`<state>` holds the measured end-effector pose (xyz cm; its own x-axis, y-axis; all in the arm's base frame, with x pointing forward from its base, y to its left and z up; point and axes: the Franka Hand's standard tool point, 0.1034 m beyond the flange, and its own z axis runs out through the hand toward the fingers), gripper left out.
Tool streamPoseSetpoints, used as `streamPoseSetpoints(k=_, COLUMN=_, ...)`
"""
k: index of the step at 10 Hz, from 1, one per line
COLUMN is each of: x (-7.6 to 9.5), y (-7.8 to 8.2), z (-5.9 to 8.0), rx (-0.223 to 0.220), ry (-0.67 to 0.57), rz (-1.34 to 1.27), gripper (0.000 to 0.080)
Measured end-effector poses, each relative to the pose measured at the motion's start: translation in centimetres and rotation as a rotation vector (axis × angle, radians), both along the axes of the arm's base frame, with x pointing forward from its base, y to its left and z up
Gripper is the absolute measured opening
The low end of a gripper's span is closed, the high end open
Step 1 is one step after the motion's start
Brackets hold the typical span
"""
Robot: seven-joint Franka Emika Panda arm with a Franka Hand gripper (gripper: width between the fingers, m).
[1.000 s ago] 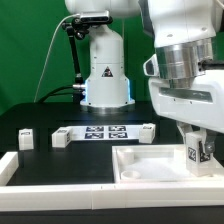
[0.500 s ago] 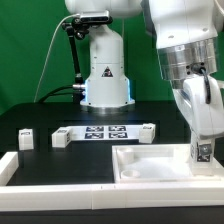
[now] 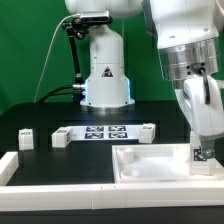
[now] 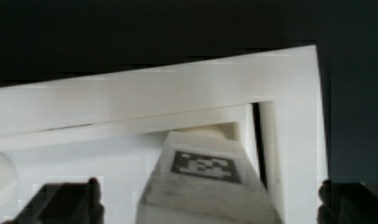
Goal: Assemble one leg
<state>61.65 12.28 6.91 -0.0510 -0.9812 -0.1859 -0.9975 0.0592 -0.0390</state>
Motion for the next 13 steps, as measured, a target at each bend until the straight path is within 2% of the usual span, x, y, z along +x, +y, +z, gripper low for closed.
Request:
streamPoseSetpoints(k=1, x=0.0, y=0.1, z=0.1, rx=-0.001, ry=-0.008, rz=0.103, gripper=0.0639)
streamPoseSetpoints(k=4, x=-0.1, y=0.6, z=0.2, rx=-0.024, ry=-0.039, rz=0.4, gripper=0.0648)
streamPoseSetpoints(k=7, x=0.0, y=0.1, z=0.3, rx=-0.033, ry=-0.092, rz=0.694, gripper=0.0649)
streamPoseSetpoints(k=11, x=0.4, y=-0.2, z=0.4, rx=-0.099, ry=-0.151, rz=1.069, gripper=0.0649)
streamPoseSetpoints(k=13, x=0.6, y=-1.1, z=0.3, rx=-0.113, ry=-0.191, rz=1.324, gripper=0.0649)
